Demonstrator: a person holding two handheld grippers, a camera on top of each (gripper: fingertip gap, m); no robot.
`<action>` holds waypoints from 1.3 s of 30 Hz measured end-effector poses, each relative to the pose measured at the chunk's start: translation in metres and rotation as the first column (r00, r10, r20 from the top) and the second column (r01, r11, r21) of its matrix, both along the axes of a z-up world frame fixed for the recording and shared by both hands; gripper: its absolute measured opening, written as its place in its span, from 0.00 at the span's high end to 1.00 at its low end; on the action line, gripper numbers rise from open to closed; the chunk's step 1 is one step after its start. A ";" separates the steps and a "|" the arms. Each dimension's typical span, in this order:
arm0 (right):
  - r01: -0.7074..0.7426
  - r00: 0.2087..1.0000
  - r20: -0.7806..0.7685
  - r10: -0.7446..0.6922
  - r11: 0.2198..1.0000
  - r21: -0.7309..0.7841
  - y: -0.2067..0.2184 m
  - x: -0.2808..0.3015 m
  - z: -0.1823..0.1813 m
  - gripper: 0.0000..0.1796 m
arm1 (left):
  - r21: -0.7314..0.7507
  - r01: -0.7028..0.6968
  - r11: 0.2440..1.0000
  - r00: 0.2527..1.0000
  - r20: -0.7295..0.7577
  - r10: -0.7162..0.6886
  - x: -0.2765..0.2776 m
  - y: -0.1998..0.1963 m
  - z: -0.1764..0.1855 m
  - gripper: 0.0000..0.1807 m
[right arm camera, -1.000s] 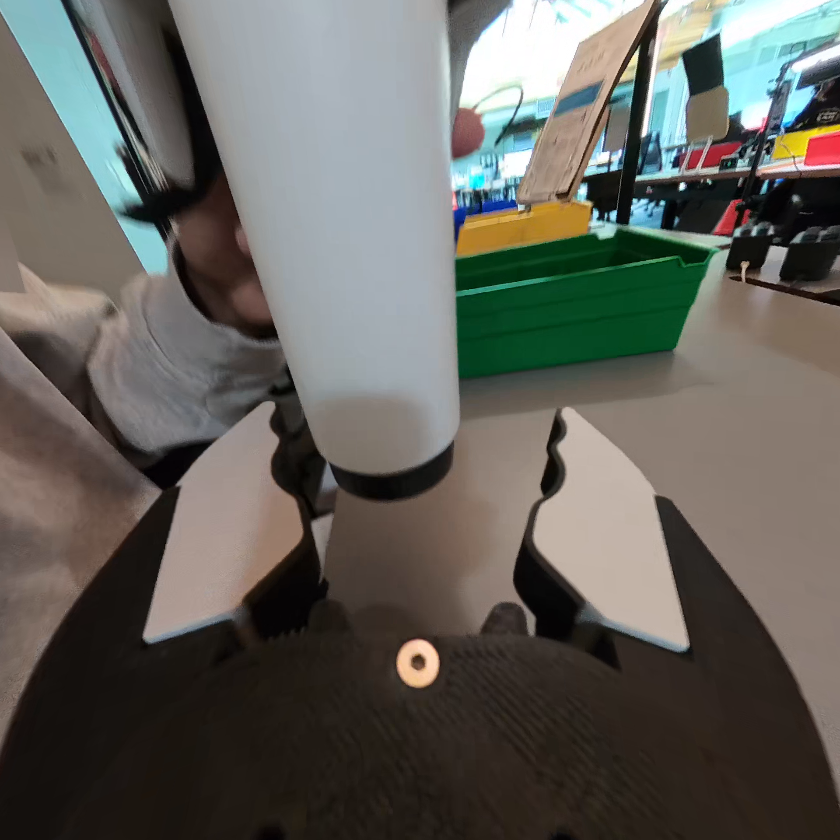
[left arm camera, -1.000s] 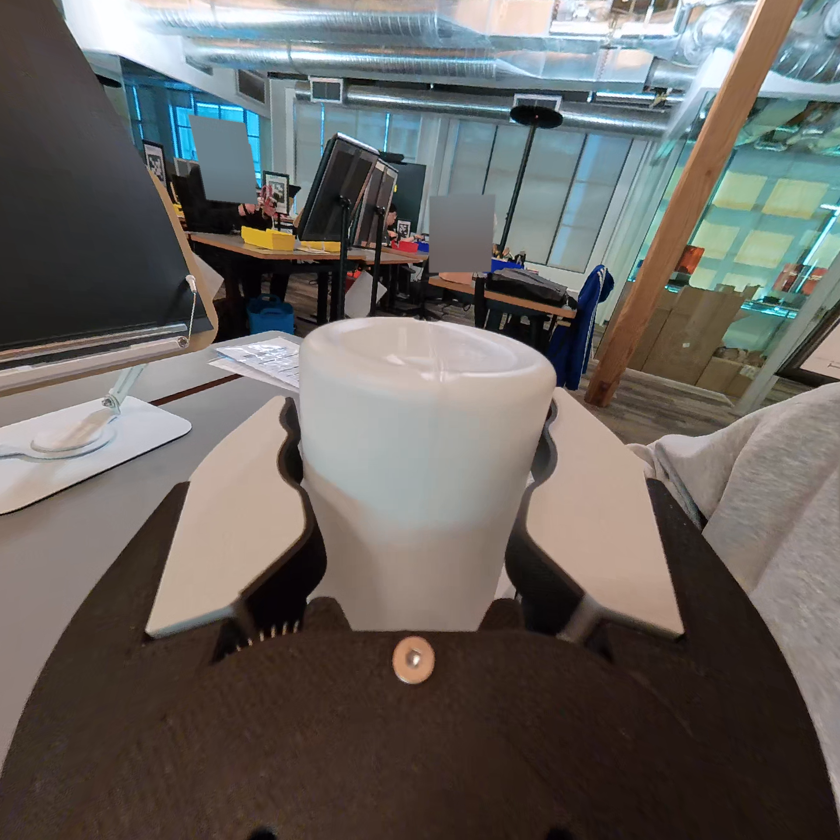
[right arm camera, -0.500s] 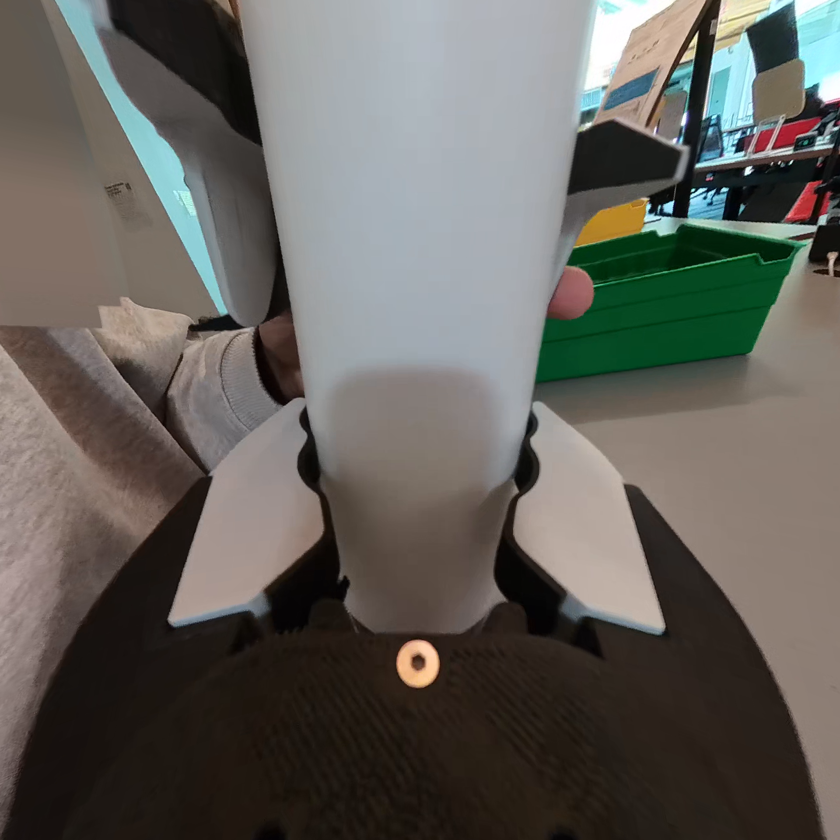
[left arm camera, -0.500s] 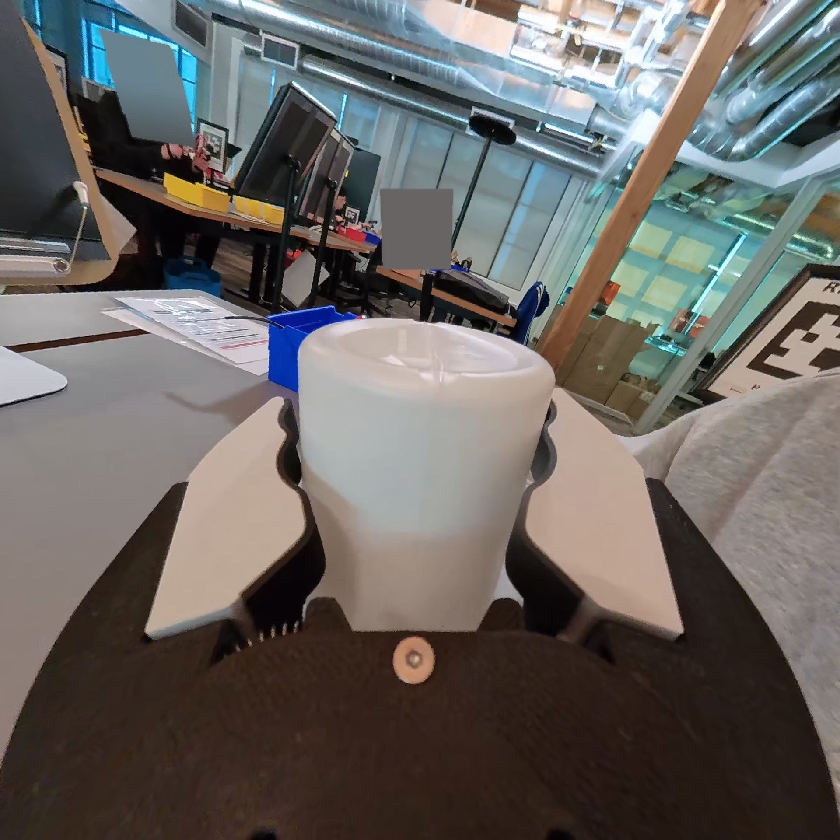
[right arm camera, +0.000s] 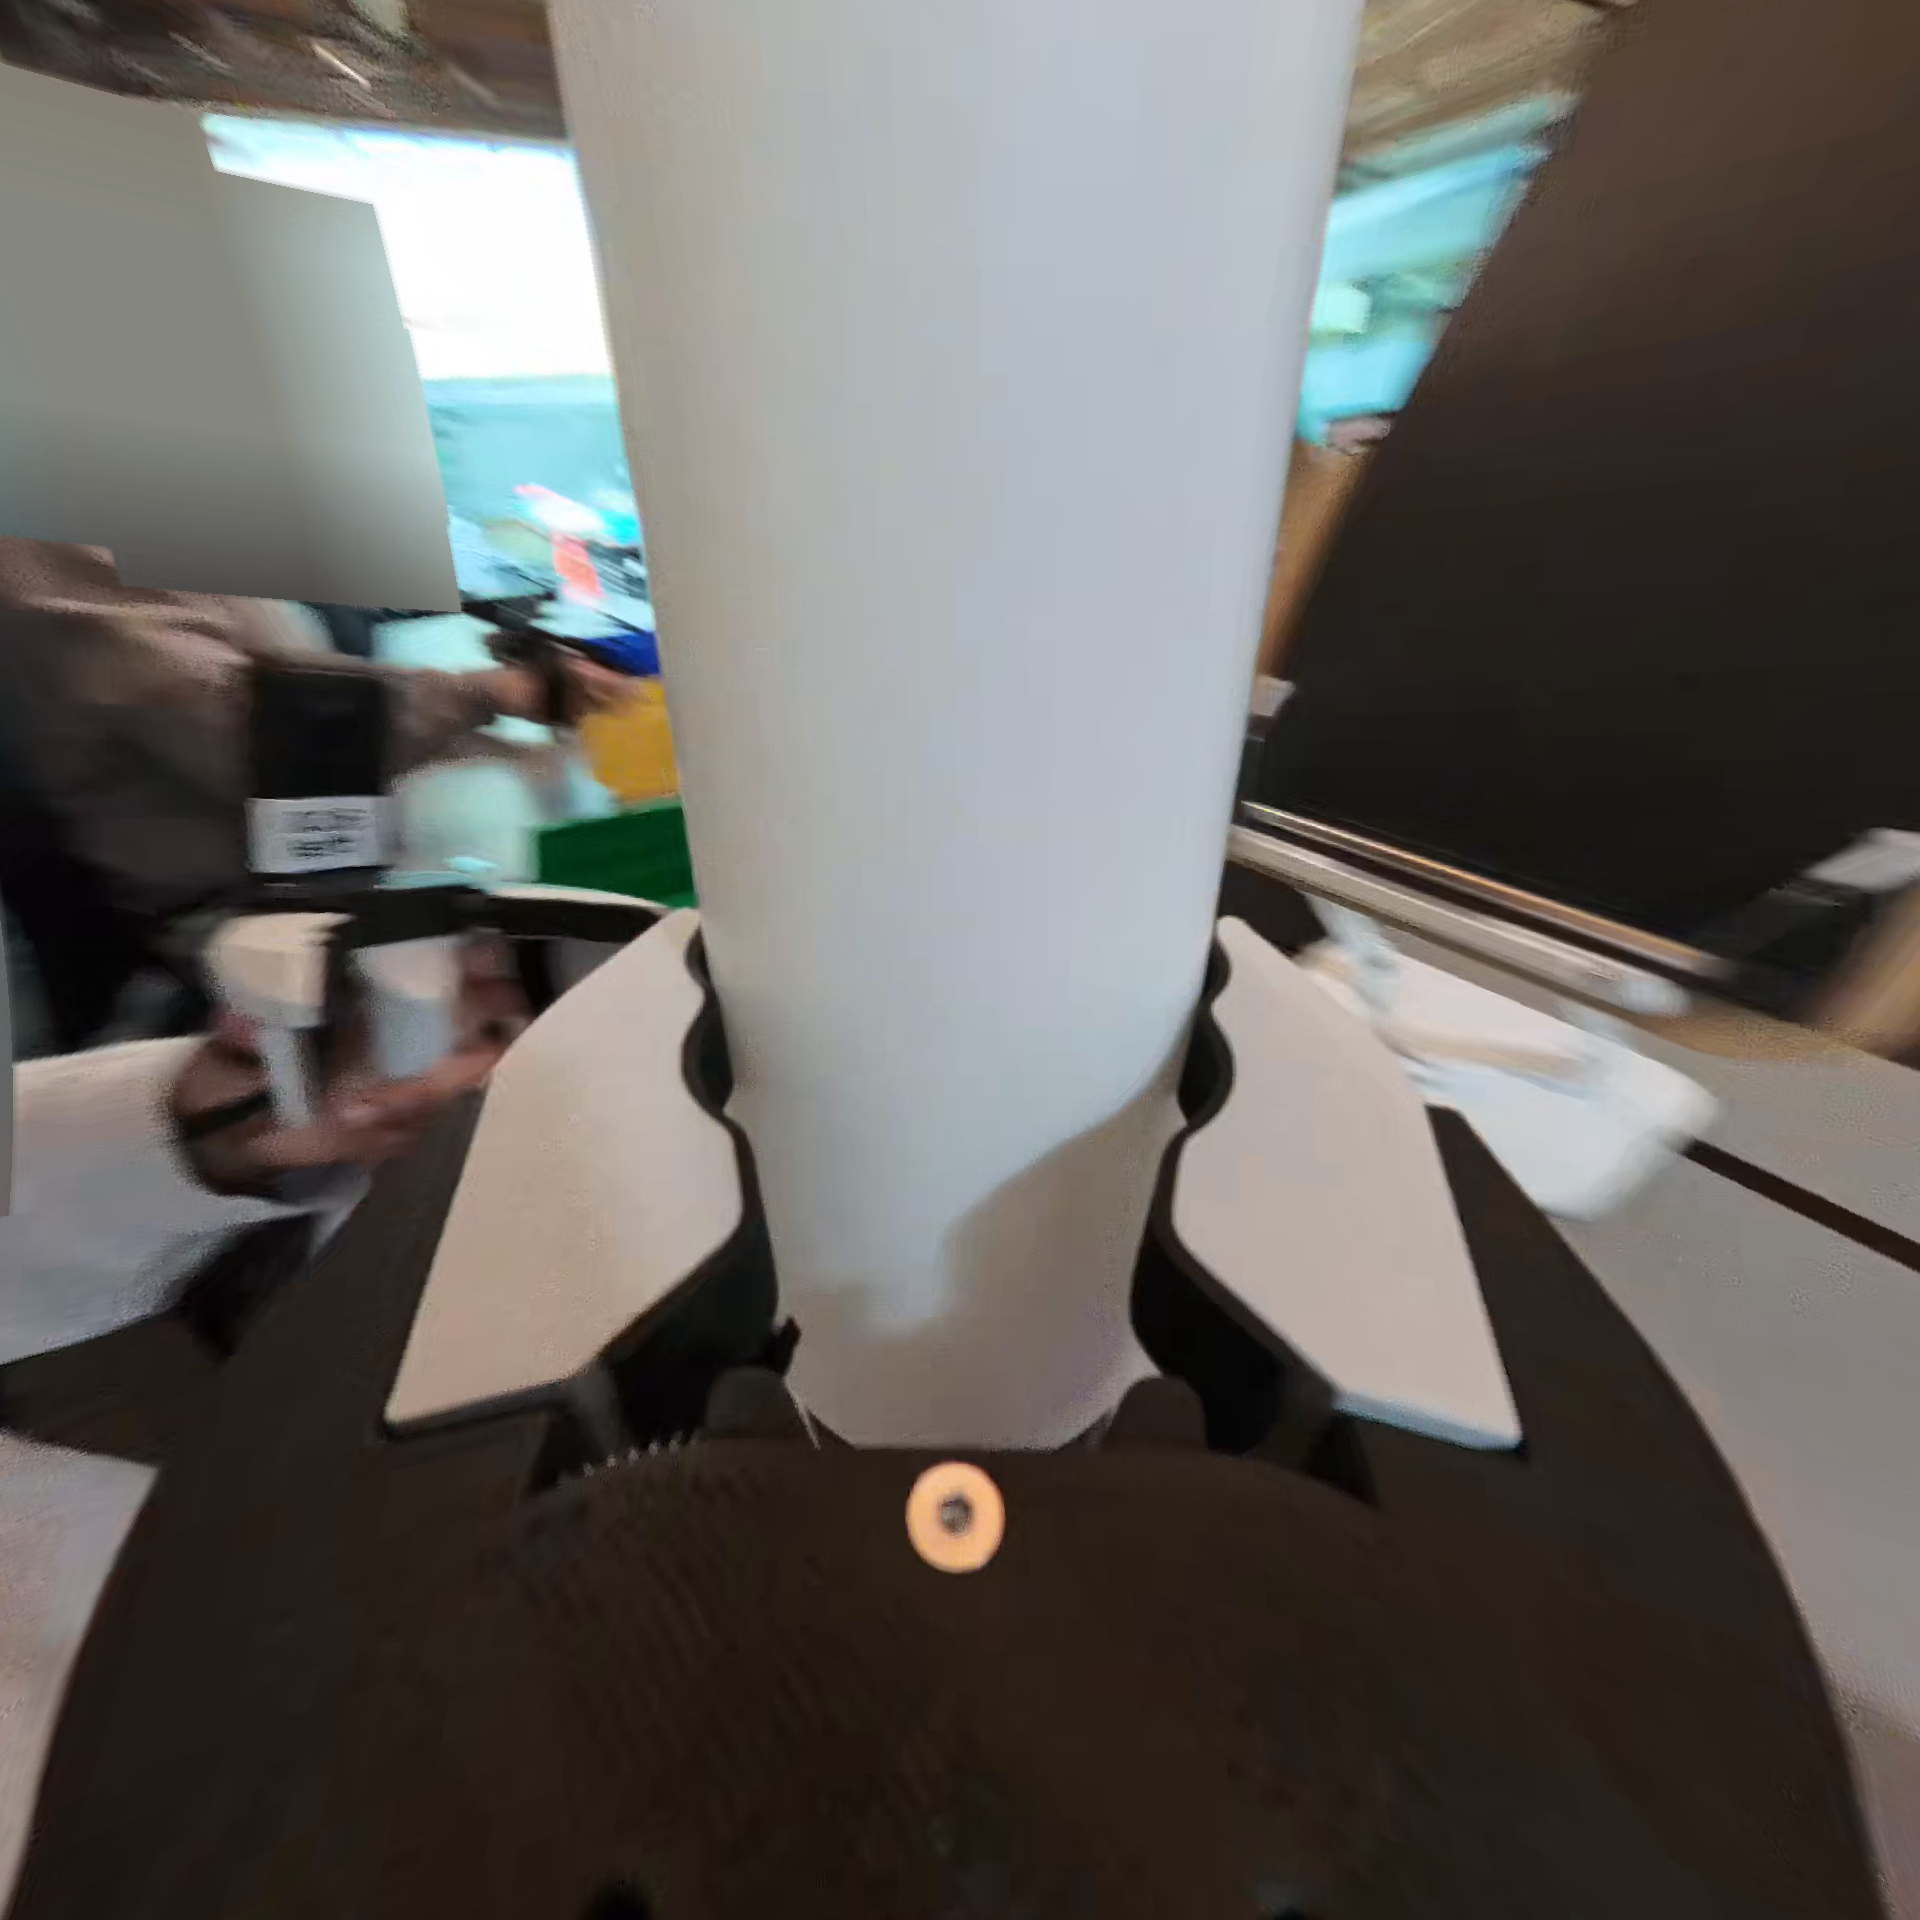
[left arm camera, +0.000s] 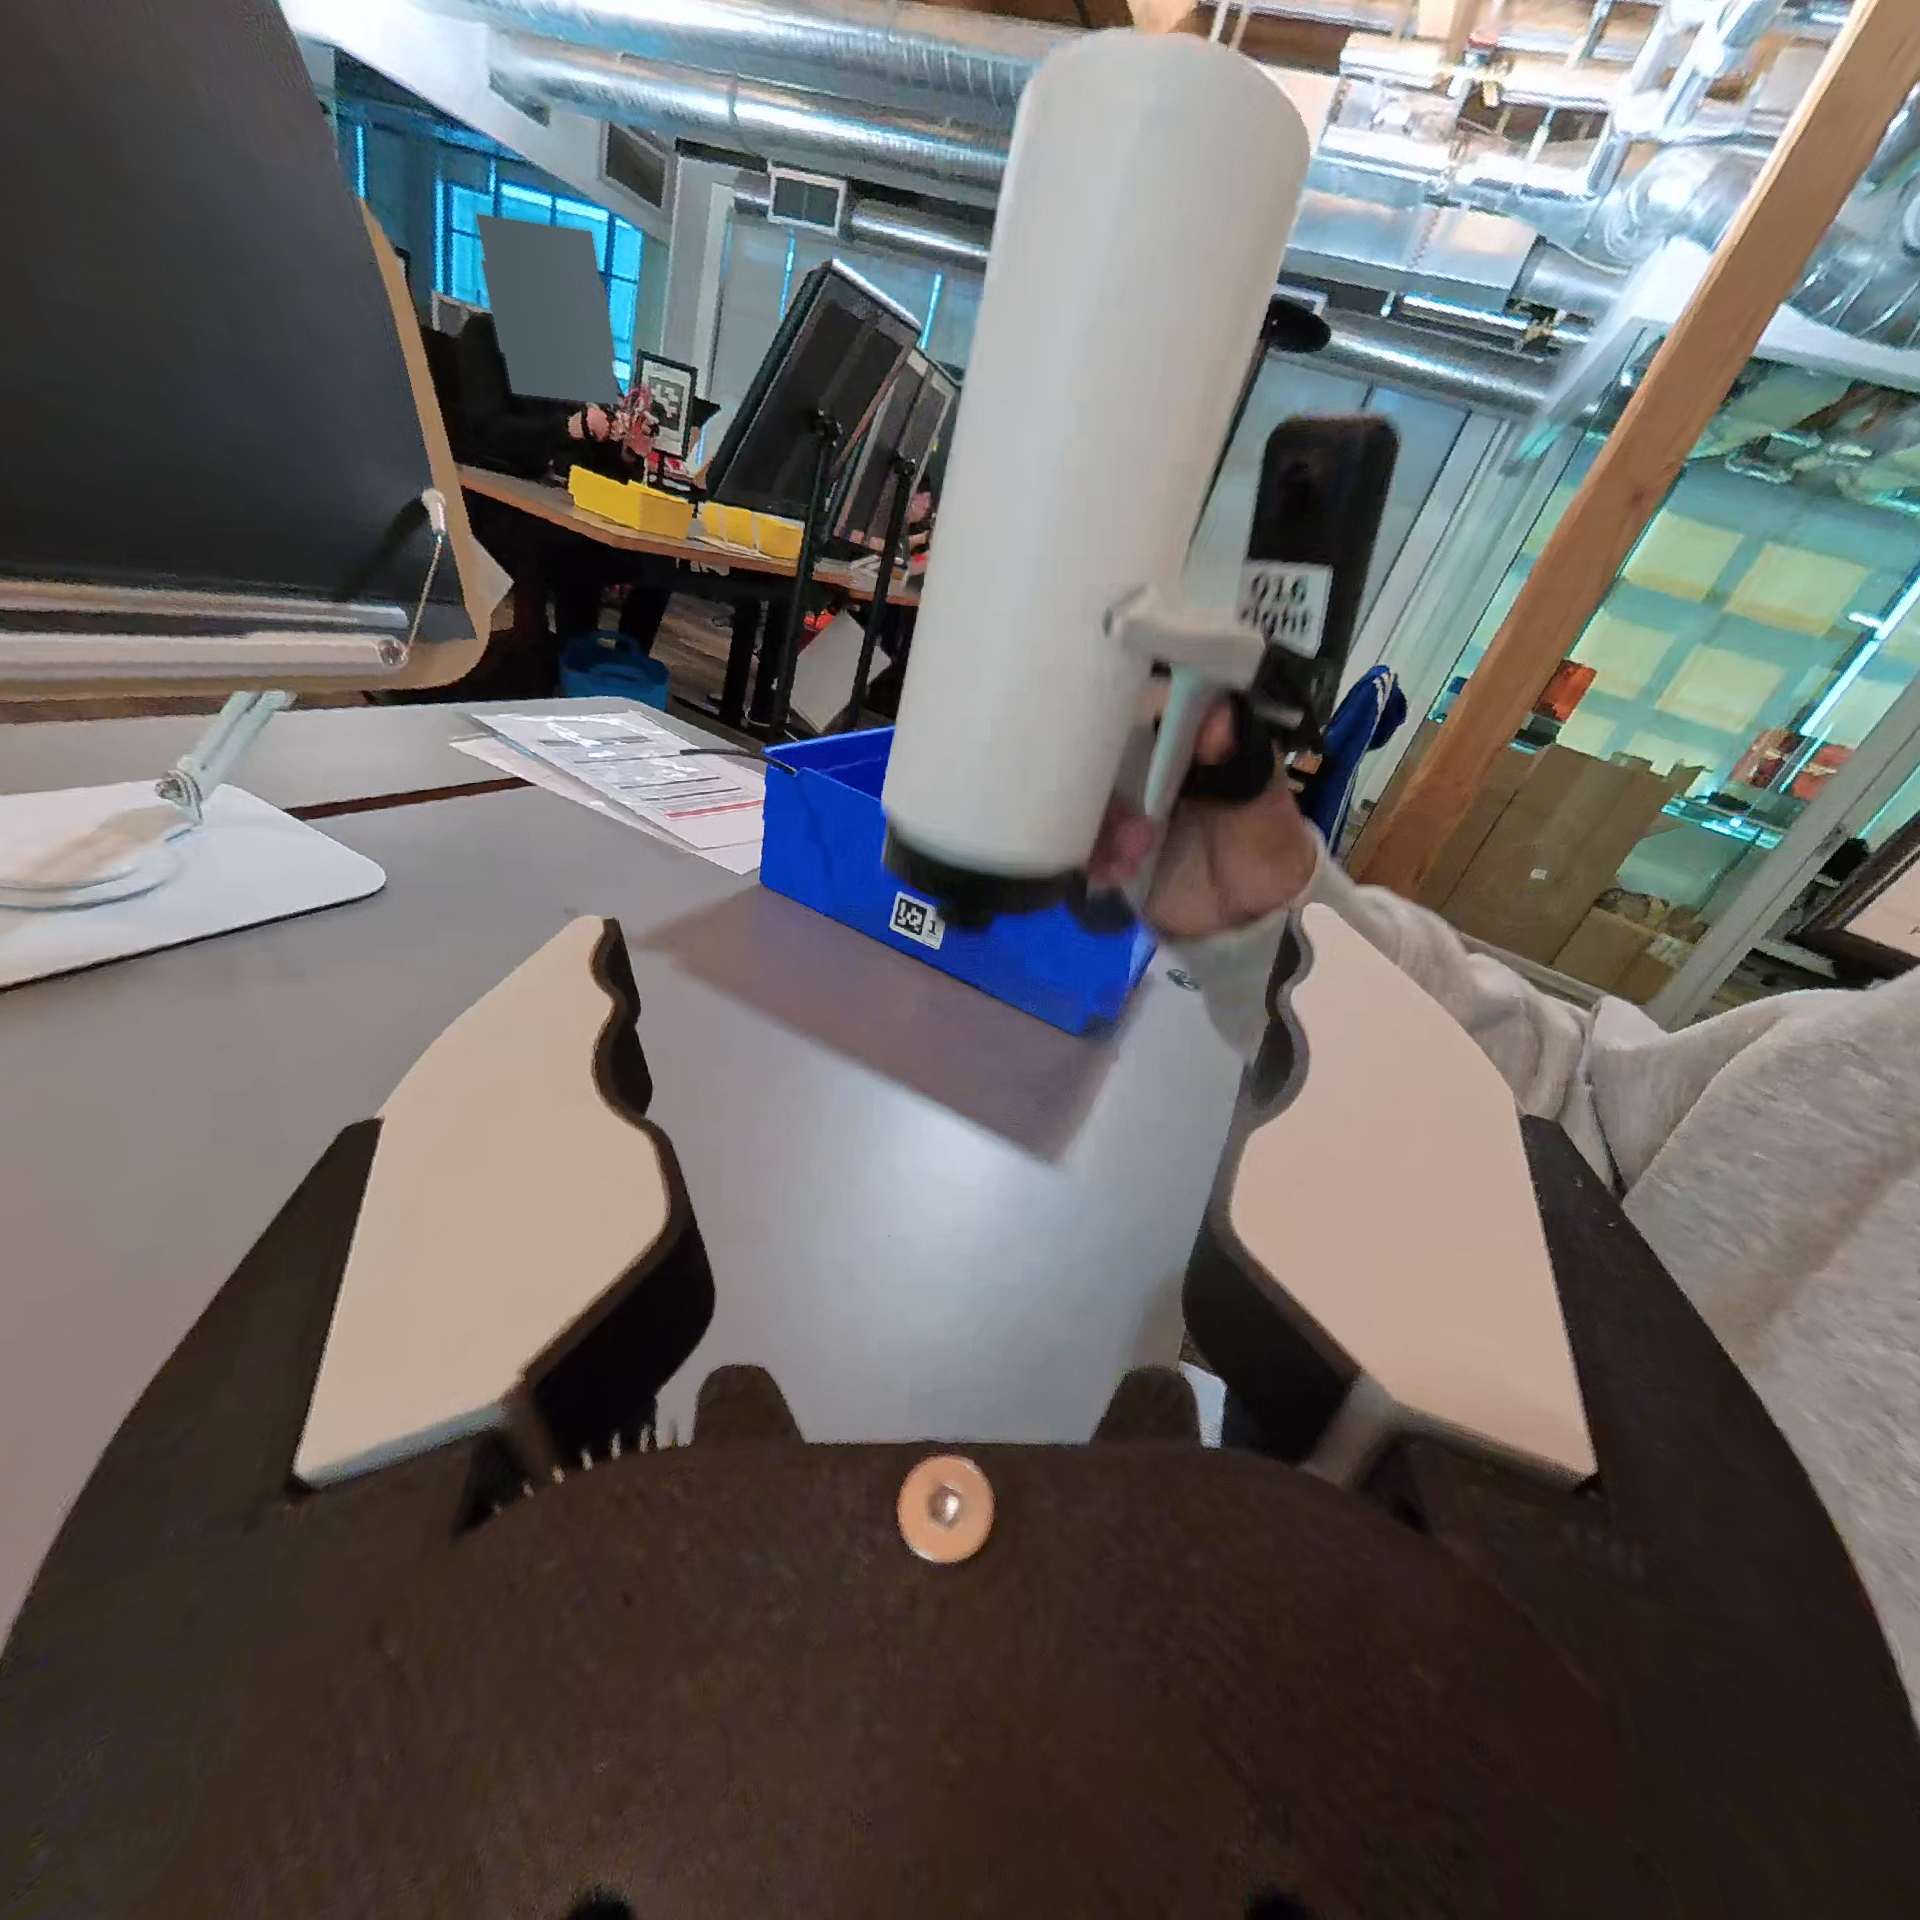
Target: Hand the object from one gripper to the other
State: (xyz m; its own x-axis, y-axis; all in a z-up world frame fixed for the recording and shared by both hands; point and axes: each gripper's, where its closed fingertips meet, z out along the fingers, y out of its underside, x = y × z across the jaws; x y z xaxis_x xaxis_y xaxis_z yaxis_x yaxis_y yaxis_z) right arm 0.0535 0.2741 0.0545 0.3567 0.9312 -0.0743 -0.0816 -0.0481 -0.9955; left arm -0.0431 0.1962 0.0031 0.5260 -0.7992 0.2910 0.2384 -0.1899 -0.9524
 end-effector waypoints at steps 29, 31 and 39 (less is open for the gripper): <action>0.772 0.542 0.625 -0.562 0.626 -0.106 0.106 0.273 -0.076 0.48 | -0.179 0.073 0.981 0.996 0.062 -0.062 0.017 0.012 -0.049 0.42; 0.744 0.571 0.571 -0.589 0.665 -0.058 0.102 0.256 -0.055 0.51 | -0.186 0.076 0.980 0.996 0.069 -0.064 0.017 0.012 -0.050 0.42; 0.446 0.850 0.310 -0.426 0.895 0.006 0.054 0.142 0.011 0.54 | -0.193 0.073 0.979 0.996 0.068 -0.061 0.016 0.012 -0.054 0.42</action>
State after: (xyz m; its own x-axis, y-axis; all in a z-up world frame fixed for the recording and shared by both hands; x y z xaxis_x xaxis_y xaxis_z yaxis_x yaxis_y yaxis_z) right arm 0.1952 0.3285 0.0652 0.7396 0.6715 0.0460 0.1884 -0.1409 -0.9719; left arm -0.0270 0.2083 -0.0505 0.4497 -0.7567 0.4746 0.2756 -0.3879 -0.8795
